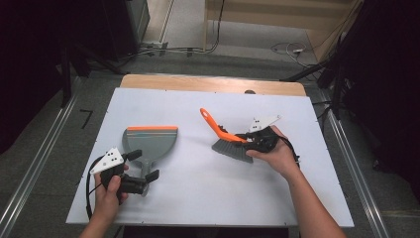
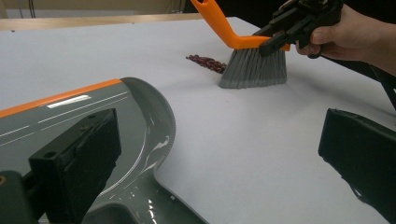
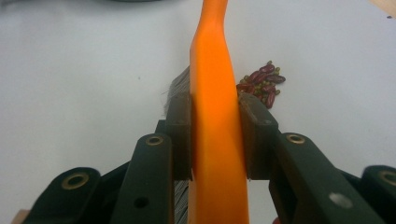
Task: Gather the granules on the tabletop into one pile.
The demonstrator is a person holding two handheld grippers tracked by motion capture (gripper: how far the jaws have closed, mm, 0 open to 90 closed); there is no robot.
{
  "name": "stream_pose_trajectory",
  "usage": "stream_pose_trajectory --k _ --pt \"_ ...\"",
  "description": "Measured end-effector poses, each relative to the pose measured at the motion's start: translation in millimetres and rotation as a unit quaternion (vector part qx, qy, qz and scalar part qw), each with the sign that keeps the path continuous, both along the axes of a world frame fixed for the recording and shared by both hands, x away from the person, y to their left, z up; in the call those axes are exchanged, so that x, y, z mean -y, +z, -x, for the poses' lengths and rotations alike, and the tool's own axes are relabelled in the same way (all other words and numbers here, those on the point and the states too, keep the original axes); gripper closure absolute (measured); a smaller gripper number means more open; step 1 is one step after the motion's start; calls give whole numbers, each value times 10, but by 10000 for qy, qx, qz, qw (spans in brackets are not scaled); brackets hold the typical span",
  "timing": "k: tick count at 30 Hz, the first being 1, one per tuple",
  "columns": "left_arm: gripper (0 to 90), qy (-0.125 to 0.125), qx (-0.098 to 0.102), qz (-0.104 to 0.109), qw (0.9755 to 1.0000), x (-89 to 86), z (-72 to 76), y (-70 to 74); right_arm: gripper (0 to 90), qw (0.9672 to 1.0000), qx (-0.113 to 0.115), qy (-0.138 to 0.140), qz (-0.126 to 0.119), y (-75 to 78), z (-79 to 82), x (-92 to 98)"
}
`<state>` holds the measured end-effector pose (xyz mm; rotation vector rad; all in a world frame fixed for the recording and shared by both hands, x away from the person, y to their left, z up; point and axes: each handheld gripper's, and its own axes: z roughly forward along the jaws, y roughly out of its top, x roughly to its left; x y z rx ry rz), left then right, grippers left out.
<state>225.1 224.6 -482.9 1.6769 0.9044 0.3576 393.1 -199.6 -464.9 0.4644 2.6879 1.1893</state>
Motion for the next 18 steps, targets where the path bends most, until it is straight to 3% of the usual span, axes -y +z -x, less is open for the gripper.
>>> stream_pose_trajectory --k 18 --pt "0 -37 -16 -21 10000 15 -4 -7 674 9999 91 -18 -79 4 -164 -52"
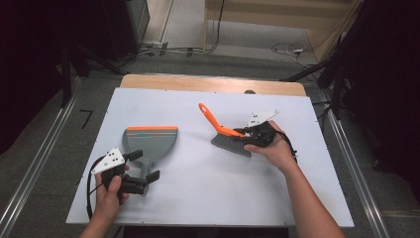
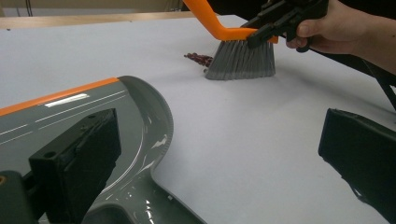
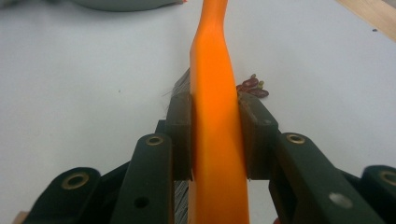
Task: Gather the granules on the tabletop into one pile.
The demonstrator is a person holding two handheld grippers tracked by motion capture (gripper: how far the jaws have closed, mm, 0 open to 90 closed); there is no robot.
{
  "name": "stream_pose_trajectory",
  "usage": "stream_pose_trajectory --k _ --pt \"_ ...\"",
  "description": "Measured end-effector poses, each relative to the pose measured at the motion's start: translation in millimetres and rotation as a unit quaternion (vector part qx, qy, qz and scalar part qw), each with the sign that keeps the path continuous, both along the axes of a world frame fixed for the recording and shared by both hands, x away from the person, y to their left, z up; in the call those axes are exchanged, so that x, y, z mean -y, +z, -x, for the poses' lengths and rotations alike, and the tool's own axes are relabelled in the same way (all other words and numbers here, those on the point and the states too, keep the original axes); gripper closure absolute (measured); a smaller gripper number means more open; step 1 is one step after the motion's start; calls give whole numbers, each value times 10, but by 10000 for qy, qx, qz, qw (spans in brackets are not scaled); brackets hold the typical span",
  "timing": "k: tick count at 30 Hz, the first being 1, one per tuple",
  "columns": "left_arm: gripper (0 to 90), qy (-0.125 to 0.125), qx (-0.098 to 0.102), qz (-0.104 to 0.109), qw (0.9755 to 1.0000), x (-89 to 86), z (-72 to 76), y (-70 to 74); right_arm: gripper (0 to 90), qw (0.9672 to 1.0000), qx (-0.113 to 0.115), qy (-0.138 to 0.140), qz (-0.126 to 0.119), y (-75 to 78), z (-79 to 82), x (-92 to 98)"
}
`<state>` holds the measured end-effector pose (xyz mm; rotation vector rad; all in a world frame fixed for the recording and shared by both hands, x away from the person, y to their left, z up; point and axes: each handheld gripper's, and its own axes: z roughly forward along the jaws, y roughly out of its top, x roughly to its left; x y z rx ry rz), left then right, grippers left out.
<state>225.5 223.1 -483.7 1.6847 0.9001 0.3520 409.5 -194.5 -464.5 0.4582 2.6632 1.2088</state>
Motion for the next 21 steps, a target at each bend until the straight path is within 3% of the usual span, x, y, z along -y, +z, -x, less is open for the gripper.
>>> stream_pose_trajectory --k 14,21 --pt "0 5 7 -1 10000 -16 -5 2 677 9997 157 129 131 52 -33 -99" --pt "0 -7 3 12 10000 -26 -5 3 683 9993 33 321 183 143 79 -68"
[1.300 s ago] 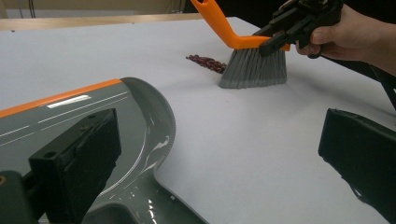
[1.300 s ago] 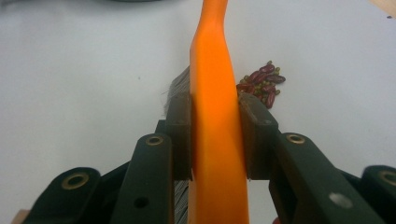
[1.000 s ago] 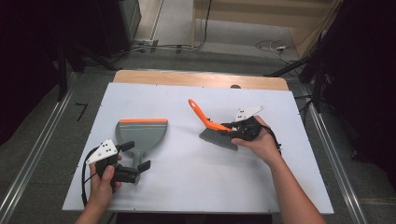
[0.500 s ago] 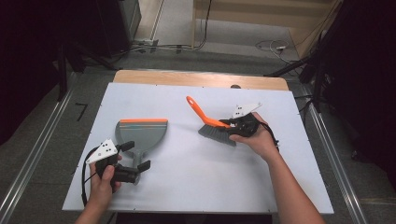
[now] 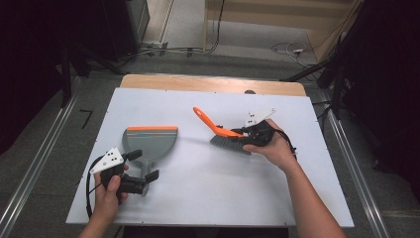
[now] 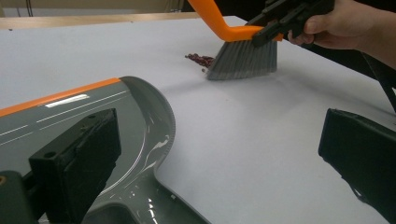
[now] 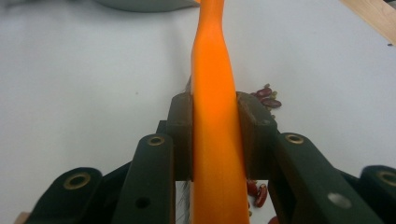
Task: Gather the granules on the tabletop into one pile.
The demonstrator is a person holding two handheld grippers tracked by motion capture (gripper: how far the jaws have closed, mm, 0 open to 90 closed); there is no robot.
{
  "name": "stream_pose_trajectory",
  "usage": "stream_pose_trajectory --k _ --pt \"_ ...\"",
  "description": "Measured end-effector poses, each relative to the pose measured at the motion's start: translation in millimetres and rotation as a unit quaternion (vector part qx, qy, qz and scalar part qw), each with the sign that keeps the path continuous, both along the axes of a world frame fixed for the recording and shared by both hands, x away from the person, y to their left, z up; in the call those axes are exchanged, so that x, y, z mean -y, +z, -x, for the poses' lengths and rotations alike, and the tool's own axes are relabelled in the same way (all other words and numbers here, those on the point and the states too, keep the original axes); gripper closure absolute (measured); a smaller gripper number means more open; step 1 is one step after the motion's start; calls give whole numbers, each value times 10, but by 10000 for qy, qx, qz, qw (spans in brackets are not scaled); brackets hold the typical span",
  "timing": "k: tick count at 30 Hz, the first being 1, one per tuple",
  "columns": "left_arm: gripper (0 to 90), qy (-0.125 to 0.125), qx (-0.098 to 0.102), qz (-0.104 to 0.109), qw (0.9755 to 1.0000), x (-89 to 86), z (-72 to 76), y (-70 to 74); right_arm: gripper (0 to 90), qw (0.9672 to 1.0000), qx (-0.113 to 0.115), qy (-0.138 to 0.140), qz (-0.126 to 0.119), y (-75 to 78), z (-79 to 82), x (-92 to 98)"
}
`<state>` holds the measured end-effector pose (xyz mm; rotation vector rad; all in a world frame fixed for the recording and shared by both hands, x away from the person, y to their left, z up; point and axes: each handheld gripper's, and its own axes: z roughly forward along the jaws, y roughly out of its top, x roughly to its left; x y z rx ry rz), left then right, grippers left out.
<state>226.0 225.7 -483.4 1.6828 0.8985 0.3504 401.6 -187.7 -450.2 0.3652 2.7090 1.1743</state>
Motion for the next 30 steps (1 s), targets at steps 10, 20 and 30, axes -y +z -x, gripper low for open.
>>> stream_pose_trajectory --k 10,20,30 --pt "0 -22 15 15 10000 10 3 10 684 9970 315 -586 -405 288 -119 75" --pt "0 -29 4 24 10000 -16 -1 -4 685 9907 669 -1187 25 109 -594 -125" --pt "0 -9 -4 15 10000 -50 11 -5 689 9950 565 -819 27 -81 -602 -152"
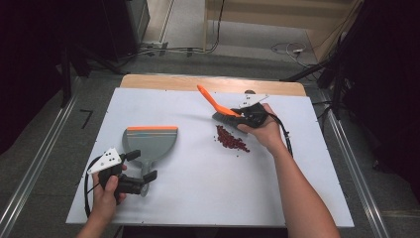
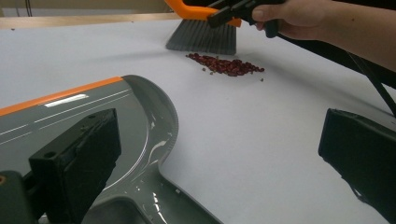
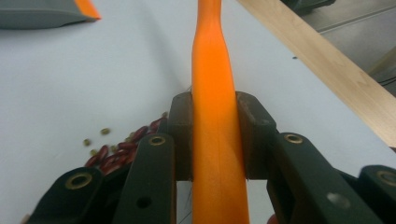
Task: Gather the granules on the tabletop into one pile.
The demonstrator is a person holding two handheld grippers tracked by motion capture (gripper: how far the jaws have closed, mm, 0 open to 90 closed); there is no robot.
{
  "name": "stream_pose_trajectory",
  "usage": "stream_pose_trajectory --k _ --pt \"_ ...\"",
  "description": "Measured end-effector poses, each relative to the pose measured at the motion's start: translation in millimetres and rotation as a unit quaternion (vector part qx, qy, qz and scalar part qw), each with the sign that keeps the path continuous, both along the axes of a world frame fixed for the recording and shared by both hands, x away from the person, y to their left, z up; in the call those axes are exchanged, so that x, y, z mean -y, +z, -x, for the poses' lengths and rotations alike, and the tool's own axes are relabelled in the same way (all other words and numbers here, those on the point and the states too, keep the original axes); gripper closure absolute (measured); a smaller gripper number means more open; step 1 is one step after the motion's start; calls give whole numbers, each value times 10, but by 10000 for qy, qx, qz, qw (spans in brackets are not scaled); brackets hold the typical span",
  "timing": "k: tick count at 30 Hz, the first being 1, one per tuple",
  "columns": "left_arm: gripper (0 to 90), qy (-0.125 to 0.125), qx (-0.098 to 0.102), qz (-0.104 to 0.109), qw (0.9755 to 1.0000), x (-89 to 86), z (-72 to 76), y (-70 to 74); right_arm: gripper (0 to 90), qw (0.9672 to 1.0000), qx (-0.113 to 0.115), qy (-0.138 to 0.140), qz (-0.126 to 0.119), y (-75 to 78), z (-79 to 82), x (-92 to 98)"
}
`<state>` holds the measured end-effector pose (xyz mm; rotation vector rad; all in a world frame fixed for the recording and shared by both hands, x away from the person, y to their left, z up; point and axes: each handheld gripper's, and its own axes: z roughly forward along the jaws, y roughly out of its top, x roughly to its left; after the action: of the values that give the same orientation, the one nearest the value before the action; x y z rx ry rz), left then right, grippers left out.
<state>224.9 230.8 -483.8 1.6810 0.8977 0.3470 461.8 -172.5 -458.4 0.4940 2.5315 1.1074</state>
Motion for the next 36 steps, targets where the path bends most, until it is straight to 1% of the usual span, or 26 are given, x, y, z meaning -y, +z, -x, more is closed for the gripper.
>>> stream_pose_trajectory --k 2,4,5,8,13,16,20,21,24,27,28,30,32,33,34,35,36 --pt "0 -7 5 27 10000 6 -1 0 689 9999 -16 137 7 -5 55 11" --pt "0 -17 7 -2 10000 17 -2 0 690 9997 -86 229 19 -1 112 23" --pt "0 -23 5 -4 10000 24 -2 0 690 9995 -71 311 44 1 132 30" --pt "0 -30 19 -6 10000 39 -3 4 690 9990 -124 425 75 13 199 33" --pt "0 -48 2 -42 10000 51 -9 0 690 9978 -133 625 148 29 282 28" --pt "0 -52 0 -35 10000 50 -12 -5 690 9973 -162 704 161 33 337 26" --pt "0 -49 -8 -54 10000 43 -15 -7 689 9974 -148 694 130 53 387 41" --pt "0 -50 -8 -50 10000 43 -15 -7 689 9977 -120 658 103 70 393 50" --pt "0 -49 -7 -50 10000 46 -13 -5 688 9984 -26 554 -84 144 414 74" --pt "0 -47 0 -41 10000 44 -13 -2 688 9994 -16 280 -217 249 489 49" --pt "0 -42 2 -39 10000 43 -13 -2 688 9995 -68 157 -273 284 535 22" --pt "0 -39 -1 -40 10000 42 -14 -2 688 9988 -233 -137 -411 329 652 -60" --pt "0 -44 -3 -47 10000 44 -15 -3 687 9969 -461 -367 -527 337 780 -172" --pt "0 -47 -4 -49 10000 45 -14 -3 687 9951 -623 -476 -603 326 846 -231" --pt "0 -54 4 -44 10000 47 -14 -3 687 9931 -780 -528 -700 301 902 -292" --pt "0 -56 4 -40 10000 48 -12 -2 687 9906 -960 -592 -777 270 954 -347" --pt "0 -55 0 -45 10000 49 -10 0 687 9885 -1104 -594 -845 229 992 -399"
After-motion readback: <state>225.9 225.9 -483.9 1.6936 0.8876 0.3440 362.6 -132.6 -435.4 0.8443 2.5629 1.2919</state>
